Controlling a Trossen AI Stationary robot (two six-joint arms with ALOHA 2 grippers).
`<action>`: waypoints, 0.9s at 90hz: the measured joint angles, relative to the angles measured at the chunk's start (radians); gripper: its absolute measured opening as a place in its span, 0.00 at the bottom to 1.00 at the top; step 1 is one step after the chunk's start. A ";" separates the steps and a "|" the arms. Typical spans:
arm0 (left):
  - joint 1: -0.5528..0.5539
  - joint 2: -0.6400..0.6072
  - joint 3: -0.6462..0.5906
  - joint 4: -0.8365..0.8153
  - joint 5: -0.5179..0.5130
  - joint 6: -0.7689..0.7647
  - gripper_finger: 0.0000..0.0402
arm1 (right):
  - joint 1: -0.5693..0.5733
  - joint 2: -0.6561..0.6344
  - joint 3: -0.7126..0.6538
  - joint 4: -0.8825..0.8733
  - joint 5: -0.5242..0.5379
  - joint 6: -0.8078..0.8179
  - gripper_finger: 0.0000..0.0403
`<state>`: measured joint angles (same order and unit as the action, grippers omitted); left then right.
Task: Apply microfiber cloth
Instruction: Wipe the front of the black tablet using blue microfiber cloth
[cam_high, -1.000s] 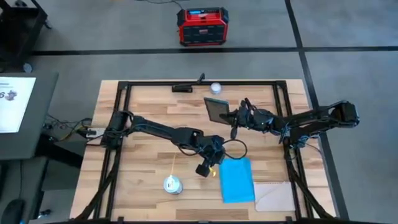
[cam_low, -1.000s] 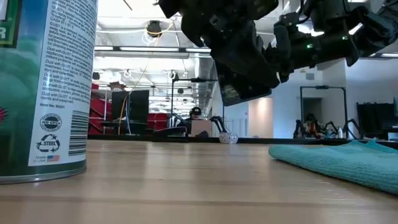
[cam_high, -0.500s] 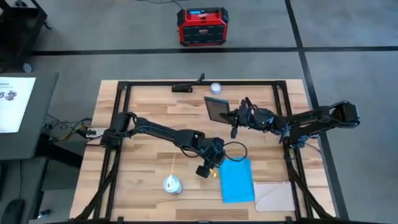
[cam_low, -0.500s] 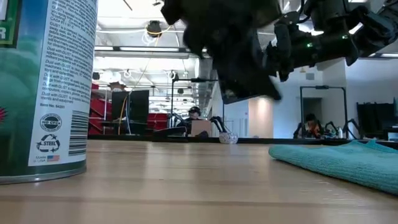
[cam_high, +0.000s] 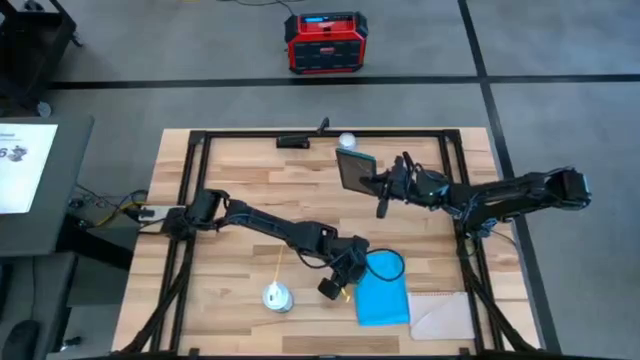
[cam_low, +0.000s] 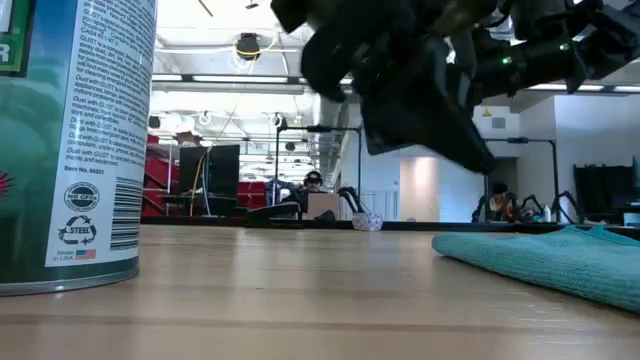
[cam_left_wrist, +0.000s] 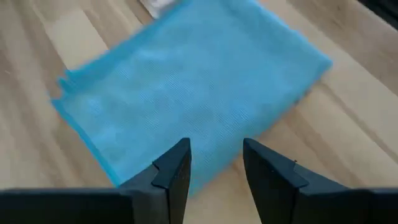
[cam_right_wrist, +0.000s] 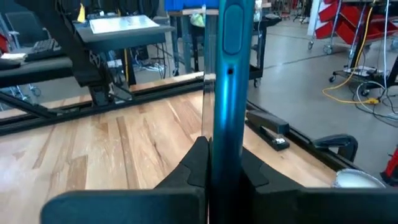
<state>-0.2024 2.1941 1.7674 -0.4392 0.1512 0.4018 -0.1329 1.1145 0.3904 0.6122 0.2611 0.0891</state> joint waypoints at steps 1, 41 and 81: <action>0.001 0.000 0.002 0.003 0.000 0.003 0.32 | 0.000 -0.001 0.000 -0.002 0.000 0.000 0.02; 0.031 -0.001 0.006 -0.027 0.006 0.012 0.32 | 0.000 -0.005 0.000 -0.038 0.001 0.008 0.02; 0.018 0.000 0.006 0.029 0.062 -0.169 0.36 | 0.004 -0.004 0.037 -0.092 0.003 0.014 0.02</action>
<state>-0.1848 2.1937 1.7737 -0.4102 0.2131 0.2325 -0.1291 1.1103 0.4279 0.5203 0.2638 0.1033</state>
